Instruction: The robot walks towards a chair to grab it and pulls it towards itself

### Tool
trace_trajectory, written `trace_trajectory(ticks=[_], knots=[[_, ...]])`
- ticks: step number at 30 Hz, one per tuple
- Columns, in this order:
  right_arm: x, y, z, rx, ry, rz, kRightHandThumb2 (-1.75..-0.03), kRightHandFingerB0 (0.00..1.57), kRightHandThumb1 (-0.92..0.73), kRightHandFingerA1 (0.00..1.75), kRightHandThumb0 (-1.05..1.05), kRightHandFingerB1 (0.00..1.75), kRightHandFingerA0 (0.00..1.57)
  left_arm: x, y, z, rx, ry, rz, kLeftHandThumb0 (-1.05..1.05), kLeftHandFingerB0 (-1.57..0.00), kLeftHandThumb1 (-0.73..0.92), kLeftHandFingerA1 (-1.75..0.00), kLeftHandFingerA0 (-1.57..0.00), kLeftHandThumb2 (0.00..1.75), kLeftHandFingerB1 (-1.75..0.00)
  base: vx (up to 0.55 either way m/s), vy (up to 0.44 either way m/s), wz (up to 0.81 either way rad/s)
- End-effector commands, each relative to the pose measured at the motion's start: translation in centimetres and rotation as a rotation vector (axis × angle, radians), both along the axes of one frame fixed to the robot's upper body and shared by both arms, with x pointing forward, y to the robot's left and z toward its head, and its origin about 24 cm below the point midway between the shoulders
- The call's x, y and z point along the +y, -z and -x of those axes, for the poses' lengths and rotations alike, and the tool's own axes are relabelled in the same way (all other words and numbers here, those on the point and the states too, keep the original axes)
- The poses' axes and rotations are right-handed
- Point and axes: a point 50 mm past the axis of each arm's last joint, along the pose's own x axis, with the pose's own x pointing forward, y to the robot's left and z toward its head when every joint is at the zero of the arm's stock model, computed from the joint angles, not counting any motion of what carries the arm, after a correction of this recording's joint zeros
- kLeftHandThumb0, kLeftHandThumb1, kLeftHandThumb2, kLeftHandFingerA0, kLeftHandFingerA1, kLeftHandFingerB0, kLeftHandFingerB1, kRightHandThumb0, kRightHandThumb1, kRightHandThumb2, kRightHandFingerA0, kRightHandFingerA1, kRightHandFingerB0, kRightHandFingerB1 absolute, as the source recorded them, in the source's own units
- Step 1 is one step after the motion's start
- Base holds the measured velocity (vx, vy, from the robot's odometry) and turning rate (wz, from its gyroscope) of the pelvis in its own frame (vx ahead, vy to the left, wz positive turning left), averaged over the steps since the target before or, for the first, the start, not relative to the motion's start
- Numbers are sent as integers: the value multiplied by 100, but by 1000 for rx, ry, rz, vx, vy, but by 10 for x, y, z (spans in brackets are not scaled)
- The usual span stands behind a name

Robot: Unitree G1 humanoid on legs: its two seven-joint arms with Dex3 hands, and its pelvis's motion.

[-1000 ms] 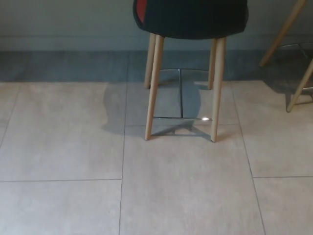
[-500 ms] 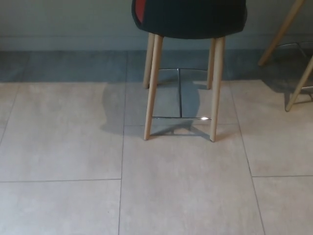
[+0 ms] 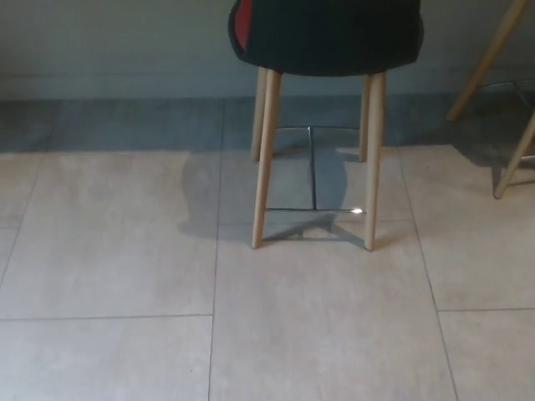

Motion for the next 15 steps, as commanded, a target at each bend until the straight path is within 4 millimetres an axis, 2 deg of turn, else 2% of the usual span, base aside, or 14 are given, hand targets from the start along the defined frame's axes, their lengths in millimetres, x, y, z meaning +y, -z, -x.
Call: trace_trajectory(ticks=[1,2,3,4,5,6,12,13,15], knots=[[-2,-6,-13,-89,13,-15,-61,3,-60,30,-63,20,17,7,-11,-19,-82,38,-46,-67,-16,43,-46,-26,78,-39,103,181,-9],[-2,-6,-13,-89,13,-15,-61,3,-60,30,-63,20,17,7,-11,-19,-82,39,-46,-67,-16,43,-46,-26,78,-39,152,210,-8],[0,-9,-20,-116,-4,-11,-87,0,-48,42,-77,23,15,5,-12,-28,-126,46,-39,-68,-18,44,-47,-28,79,-40,171,308,-17],[0,-10,-21,-122,-12,-15,-87,0,-48,41,-76,22,15,4,-13,-30,-140,48,-35,-70,-17,44,-47,-28,80,-40,212,378,-21],[0,-11,-23,-126,-21,-15,-60,0,-61,29,-72,22,17,4,-13,-29,-149,45,-35,-72,-16,44,-48,-27,81,-40,133,261,-20],[-1,-11,-24,-130,-22,-16,-58,0,-61,29,-71,22,18,3,-13,-29,-158,37,-32,-72,-17,43,-48,-28,81,-40,147,214,-44],[-5,-17,-31,-163,-18,3,-60,0,-63,32,-70,19,19,4,-18,-37,-223,9,-43,-65,-21,44,-48,-30,78,-41,213,176,-3],[-7,-19,-34,-171,-11,-4,-87,0,-49,41,-73,19,12,3,-18,-41,-236,15,-40,-67,-19,44,-48,-31,80,-41,251,79,6],[-8,-19,-35,-178,-8,-3,-86,0,-48,42,-73,20,12,4,-19,-42,-239,23,-34,-67,-18,44,-48,-30,79,-40,228,7,15]])
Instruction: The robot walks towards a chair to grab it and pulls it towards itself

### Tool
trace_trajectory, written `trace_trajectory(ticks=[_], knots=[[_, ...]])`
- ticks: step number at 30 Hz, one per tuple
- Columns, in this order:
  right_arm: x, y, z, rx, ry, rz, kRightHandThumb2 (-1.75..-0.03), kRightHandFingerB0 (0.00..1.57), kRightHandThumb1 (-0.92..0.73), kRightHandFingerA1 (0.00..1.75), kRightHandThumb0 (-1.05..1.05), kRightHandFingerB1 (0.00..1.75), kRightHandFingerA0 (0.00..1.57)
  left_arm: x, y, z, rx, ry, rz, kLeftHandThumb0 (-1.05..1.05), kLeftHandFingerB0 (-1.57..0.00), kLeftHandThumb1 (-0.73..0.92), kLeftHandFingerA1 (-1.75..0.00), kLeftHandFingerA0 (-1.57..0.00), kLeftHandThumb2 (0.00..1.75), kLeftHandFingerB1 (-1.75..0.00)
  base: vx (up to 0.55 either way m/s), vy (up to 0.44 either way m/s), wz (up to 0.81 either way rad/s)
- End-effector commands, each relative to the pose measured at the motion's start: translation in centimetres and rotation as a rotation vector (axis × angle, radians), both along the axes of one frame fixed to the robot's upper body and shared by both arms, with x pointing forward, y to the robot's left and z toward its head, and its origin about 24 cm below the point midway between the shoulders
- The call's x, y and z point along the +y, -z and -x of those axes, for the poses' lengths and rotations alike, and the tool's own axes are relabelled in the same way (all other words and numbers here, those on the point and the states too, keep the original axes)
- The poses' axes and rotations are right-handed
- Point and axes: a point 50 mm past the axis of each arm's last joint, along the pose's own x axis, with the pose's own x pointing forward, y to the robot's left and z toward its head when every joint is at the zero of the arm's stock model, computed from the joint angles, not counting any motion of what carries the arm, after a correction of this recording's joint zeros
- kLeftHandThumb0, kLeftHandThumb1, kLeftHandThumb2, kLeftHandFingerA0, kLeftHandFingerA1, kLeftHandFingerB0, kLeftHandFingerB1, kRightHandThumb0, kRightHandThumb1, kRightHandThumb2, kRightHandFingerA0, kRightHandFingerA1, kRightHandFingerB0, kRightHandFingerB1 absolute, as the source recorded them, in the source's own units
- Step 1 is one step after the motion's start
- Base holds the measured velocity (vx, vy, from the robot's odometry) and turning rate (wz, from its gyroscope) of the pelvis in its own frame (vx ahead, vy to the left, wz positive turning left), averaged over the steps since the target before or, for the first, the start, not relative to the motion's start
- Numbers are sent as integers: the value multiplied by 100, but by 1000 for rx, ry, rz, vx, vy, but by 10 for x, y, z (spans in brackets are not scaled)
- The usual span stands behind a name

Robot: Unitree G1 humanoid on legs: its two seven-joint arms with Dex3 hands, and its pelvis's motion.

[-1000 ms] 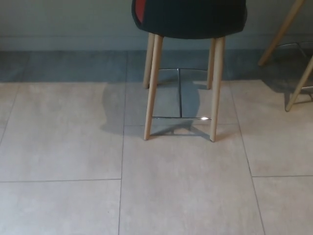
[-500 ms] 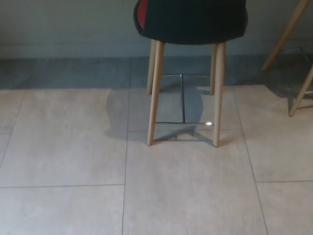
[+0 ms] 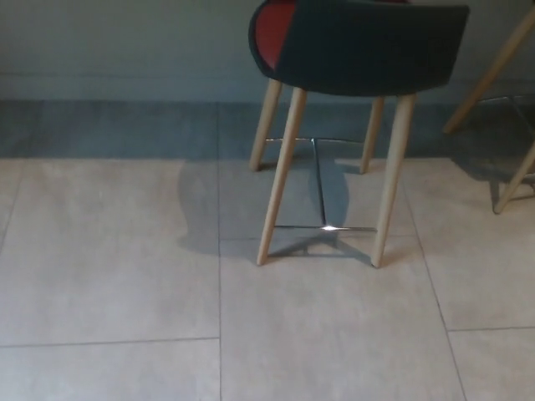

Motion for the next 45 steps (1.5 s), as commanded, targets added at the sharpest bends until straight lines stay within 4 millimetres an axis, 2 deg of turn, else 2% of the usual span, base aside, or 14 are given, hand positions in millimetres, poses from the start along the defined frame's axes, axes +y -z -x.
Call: trace_trajectory(ticks=[1,10,11,12,23,27,29,34,38,39,41,43,44,45], knots=[[-12,-13,-10,-67,6,27,-86,0,-48,42,-73,20,12,-1,-5,-10,-80,17,5,-71,-18,45,-47,-29,79,-40,240,-74,14],[-12,-16,-13,-79,-9,23,-84,0,-47,43,-72,19,11,-2,-2,-7,-16,66,46,-72,-11,43,-46,-23,79,-38,306,-78,11],[-13,-15,-13,-79,0,15,-59,0,-59,32,-71,18,16,-2,-2,-6,-14,74,44,-71,-10,43,-47,-23,79,-38,327,-98,5],[-14,-16,-13,-79,1,15,-86,0,-48,39,-79,15,11,-3,-2,-5,-14,78,42,-71,-11,43,-47,-24,79,-38,315,-104,-6],[-16,-15,-9,-61,7,16,-86,0,-47,39,-76,17,10,-2,2,-1,13,51,58,-70,-11,43,-46,-21,77,-38,381,123,-15],[-16,-16,-9,-70,3,10,-59,0,-59,33,-75,18,15,-2,2,1,18,65,52,-71,-12,43,-47,-23,78,-38,378,162,4],[-17,-17,-10,-70,3,14,-87,0,-47,40,-76,18,9,-3,1,2,11,71,56,-72,-11,43,-47,-23,79,-39,280,85,5],[-18,-19,-11,-78,-10,21,-59,0,-60,34,-72,19,15,-2,2,3,25,62,56,-70,-9,43,-47,-21,77,-38,253,9,6],[-20,-18,-9,-66,3,22,-87,0,-46,41,-78,18,12,-2,2,3,19,73,62,-70,-11,43,-47,-20,78,-38,338,-120,10],[-20,-18,-8,-60,2,26,-59,0,-59,33,-77,18,17,-3,2,3,18,71,64,-71,-10,43,-46,-20,78,-38,366,-199,28],[-21,-18,-8,-47,3,34,-86,0,-49,40,-79,14,11,-3,3,3,14,68,67,-71,-11,43,-46,-21,78,-38,357,-194,-5],[-21,-18,-7,-50,5,43,-59,0,-59,34,-76,21,18,-4,3,-1,8,74,66,-72,-12,43,-47,-22,78,-38,286,-104,-8],[-22,-19,-7,-57,7,39,-86,0,-46,45,-75,19,10,-6,2,-3,3,91,60,-73,-12,43,-46,-21,79,-38,157,21,-9],[-22,-19,-8,-54,10,40,-57,0,-59,33,-72,21,19,-6,1,-5,-2,95,57,-73,-12,43,-46,-21,79,-38,124,63,-16]])
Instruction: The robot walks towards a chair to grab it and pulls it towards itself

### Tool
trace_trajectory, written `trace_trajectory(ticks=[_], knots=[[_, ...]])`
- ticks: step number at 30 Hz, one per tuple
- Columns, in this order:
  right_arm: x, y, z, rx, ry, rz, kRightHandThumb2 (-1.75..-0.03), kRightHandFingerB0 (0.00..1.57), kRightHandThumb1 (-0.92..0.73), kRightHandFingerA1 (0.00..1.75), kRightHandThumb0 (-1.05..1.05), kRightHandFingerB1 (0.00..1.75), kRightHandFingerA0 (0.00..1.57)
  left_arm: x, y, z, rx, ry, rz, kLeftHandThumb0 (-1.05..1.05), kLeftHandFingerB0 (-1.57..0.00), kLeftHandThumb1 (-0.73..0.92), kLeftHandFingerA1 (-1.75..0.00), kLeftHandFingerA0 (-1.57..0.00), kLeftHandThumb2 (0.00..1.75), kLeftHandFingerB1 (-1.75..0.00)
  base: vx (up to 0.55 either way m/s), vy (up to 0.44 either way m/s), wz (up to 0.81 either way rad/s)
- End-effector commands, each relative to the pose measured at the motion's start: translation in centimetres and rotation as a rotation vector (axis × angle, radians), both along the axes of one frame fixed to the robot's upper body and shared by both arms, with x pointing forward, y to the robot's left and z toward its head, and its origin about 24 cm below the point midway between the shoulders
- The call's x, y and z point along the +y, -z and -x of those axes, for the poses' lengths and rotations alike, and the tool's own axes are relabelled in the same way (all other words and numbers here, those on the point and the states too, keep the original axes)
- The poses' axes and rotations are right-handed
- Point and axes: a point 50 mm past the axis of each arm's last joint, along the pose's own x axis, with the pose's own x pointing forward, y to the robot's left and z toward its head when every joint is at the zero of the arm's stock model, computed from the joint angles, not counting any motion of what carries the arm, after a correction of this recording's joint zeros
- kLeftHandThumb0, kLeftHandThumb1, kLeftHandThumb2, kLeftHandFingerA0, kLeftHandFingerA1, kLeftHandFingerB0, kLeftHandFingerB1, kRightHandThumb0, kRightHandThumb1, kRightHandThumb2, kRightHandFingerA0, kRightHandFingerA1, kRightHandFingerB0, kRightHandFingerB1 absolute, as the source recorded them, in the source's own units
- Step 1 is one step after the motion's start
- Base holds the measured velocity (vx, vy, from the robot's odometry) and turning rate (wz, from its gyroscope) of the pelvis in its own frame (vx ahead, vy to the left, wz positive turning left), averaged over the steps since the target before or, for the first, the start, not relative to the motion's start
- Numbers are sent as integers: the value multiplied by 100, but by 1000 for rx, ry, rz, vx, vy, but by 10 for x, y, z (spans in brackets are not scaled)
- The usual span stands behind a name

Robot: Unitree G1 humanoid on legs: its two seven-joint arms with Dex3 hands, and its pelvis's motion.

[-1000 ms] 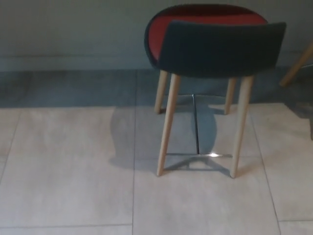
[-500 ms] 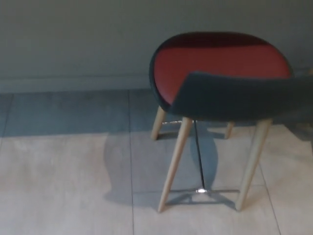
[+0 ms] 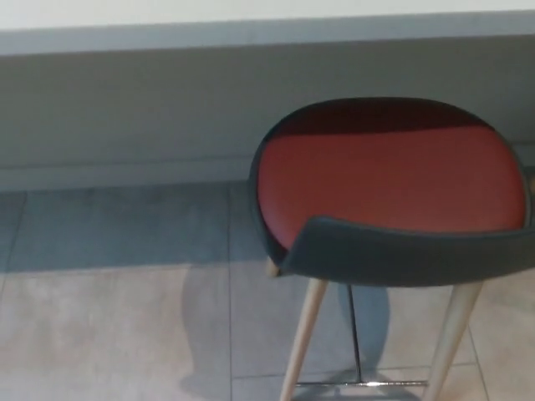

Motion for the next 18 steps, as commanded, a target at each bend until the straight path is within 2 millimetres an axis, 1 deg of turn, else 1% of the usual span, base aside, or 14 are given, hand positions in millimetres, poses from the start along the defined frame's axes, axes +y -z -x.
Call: trace_trajectory(ticks=[1,3,4,5,7,8,9,12,13,14,16,18], knots=[[-6,-3,4,5,17,23,-86,0,-46,45,-75,20,12,0,-4,-5,-32,33,-17,-74,-12,43,-46,-22,80,-38,124,75,-16],[-6,-4,4,2,14,28,-86,0,-45,44,-75,22,12,-2,-4,-8,-41,44,-12,-74,-11,44,-46,-20,80,-38,125,90,-19],[-6,-4,4,0,11,24,-87,0,-46,42,-75,20,11,-2,-3,-8,-39,39,-12,-74,-11,44,-45,-21,80,-38,126,101,-11],[-6,-4,4,2,13,23,-58,0,-59,33,-72,19,17,-2,-3,-8,-39,38,-11,-74,-11,44,-45,-21,80,-38,78,202,-5],[-6,-4,5,0,13,15,-58,0,-60,33,-75,22,17,-3,-2,-9,-41,38,-9,-72,-11,44,-45,-20,79,-38,182,292,16],[-6,-3,6,0,20,6,-58,0,-58,32,-75,22,17,-4,-3,-10,-48,42,-5,-71,-12,43,-45,-19,78,-38,252,277,-62],[-6,-3,6,-1,21,5,-57,0,-58,33,-75,22,18,-5,-2,-11,-55,42,2,-71,-12,42,-45,-18,77,-38,176,243,12],[-7,-4,7,-3,13,9,-58,0,-59,33,-75,22,17,-8,-3,-13,-74,53,6,-71,-13,42,-45,-19,78,-38,90,128,8],[-7,-4,8,5,0,23,-59,0,-60,34,-75,19,17,-9,-4,-15,-85,56,11,-70,-14,42,-45,-19,78,-38,108,75,3],[-7,-3,7,13,2,32,-86,0,-47,43,-76,17,11,-12,-8,-22,-118,83,6,-73,-16,43,-44,-21,79,-40,92,35,9],[-6,-3,5,16,2,37,-86,0,-46,44,-73,20,11,-15,-12,-28,-145,109,-9,-73,-15,43,-45,-22,80,-40,89,-19,6],[-7,-3,5,19,8,33,-85,0,-46,43,-73,20,11,-17,-14,-31,-154,136,-21,-74,-15,44,-45,-22,82,-40,97,-77,6]])
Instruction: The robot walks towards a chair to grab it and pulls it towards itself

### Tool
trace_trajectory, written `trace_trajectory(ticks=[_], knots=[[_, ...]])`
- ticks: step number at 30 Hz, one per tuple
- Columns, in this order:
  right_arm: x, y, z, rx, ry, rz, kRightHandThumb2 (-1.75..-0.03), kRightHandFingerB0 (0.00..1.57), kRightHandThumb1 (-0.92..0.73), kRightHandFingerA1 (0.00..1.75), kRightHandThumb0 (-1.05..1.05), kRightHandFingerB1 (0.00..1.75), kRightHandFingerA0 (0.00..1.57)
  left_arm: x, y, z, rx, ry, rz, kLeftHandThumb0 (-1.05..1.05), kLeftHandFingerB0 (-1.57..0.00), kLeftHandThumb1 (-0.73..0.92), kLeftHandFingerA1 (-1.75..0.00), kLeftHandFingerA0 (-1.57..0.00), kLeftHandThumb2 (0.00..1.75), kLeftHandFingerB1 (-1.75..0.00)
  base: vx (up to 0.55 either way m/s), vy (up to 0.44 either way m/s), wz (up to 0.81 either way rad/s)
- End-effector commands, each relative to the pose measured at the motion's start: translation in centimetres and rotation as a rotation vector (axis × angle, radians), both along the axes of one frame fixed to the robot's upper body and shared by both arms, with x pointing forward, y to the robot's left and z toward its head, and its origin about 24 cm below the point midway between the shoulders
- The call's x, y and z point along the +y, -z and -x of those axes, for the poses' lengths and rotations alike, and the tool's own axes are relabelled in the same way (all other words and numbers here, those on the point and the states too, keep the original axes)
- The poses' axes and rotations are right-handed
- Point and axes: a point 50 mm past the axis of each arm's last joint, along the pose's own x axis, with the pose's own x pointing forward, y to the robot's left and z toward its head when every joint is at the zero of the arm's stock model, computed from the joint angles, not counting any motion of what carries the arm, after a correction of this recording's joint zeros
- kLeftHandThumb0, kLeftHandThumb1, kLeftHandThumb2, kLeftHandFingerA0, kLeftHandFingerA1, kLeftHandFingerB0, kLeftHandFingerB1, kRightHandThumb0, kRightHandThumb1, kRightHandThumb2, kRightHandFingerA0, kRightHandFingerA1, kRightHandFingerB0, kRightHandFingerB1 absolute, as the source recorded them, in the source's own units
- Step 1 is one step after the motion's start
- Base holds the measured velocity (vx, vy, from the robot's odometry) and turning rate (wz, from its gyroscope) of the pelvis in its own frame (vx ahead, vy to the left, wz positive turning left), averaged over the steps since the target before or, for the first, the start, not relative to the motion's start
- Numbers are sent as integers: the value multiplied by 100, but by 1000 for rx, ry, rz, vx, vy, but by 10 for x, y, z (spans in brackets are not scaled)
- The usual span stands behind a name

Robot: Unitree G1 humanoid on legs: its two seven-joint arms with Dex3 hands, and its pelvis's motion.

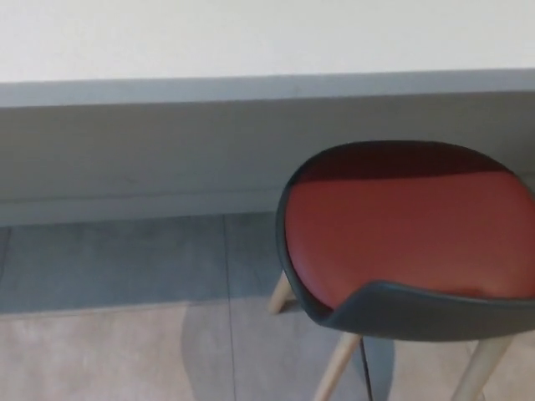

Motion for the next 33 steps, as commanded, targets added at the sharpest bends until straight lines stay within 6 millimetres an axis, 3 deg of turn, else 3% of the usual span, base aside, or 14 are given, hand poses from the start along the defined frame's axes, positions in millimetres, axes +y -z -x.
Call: trace_trajectory(ticks=[1,5,6,9,10,12,13,14,16,24,26,27,29,33], knots=[[-8,-6,0,-3,1,42,-85,0,-46,43,-72,22,11,-7,-10,-14,-79,78,-30,-76,-16,43,-45,-21,82,-41,81,-105,4],[-11,-9,-5,-1,-12,54,-59,0,-59,32,-76,21,18,-20,-15,-30,-123,130,-18,-78,-18,41,-50,-22,82,-42,55,-136,-8],[-12,-11,-6,-7,-17,54,-59,0,-58,33,-74,20,18,-24,-16,-33,-133,154,-18,-79,-22,52,-44,-25,57,-33,0,0,0],[-11,-13,-13,-20,-21,50,-59,0,-57,32,-72,22,18,-31,-19,-39,-144,194,-18,-76,-17,41,-50,-20,81,-42,-23,-46,-5],[-13,-15,-16,-17,-37,66,-58,0,-58,33,-71,22,18,-36,-20,-44,-159,232,-21,-75,-21,51,-42,-23,56,-32,10,-46,-13],[-14,-18,-21,-22,-60,86,-86,0,-46,45,-75,21,10,-40,-22,-48,-170,261,-26,-77,-19,51,-41,-22,56,-32,14,9,-11],[-15,-21,-24,-28,-66,96,-59,1,-59,34,-71,23,19,-44,-22,-52,-179,268,-25,-78,-20,51,-42,-23,56,-33,-80,57,-18],[-17,-26,-30,-52,-68,91,-87,0,-48,47,-74,23,13,-51,-28,-62,-217,311,-37,-76,-14,41,-51,-18,81,-43,-58,71,-10],[-18,-29,-34,-72,-64,81,-59,0,-61,34,-69,27,20,-58,-33,-71,-245,338,-41,-76,-19,50,-45,-22,56,-33,-30,45,-1],[-23,-33,-25,-43,-86,122,-87,0,-47,49,-72,24,16,-56,-38,-75,-241,338,-50,-74,-13,40,-51,-17,80,-43,-75,166,9],[-25,-32,-24,-26,-80,132,-87,0,-48,48,-73,25,15,-53,-37,-72,-232,329,-51,-74,-17,50,-48,-20,56,-36,-20,3,4],[-27,-33,-24,-24,-70,132,-85,1,-47,46,-74,26,14,-51,-37,-71,-230,320,-49,-72,-13,40,-53,-17,80,-45,-34,-17,8],[-28,-34,-25,-31,-62,127,-59,1,-61,34,-71,23,21,-50,-37,-71,-230,313,-52,-72,-12,40,-52,-17,80,-44,0,0,0],[-28,-34,-25,-30,-62,129,-59,1,-61,34,-71,23,21,-49,-36,-70,-228,315,-60,-72,-12,40,-52,-17,80,-44,0,0,0]])
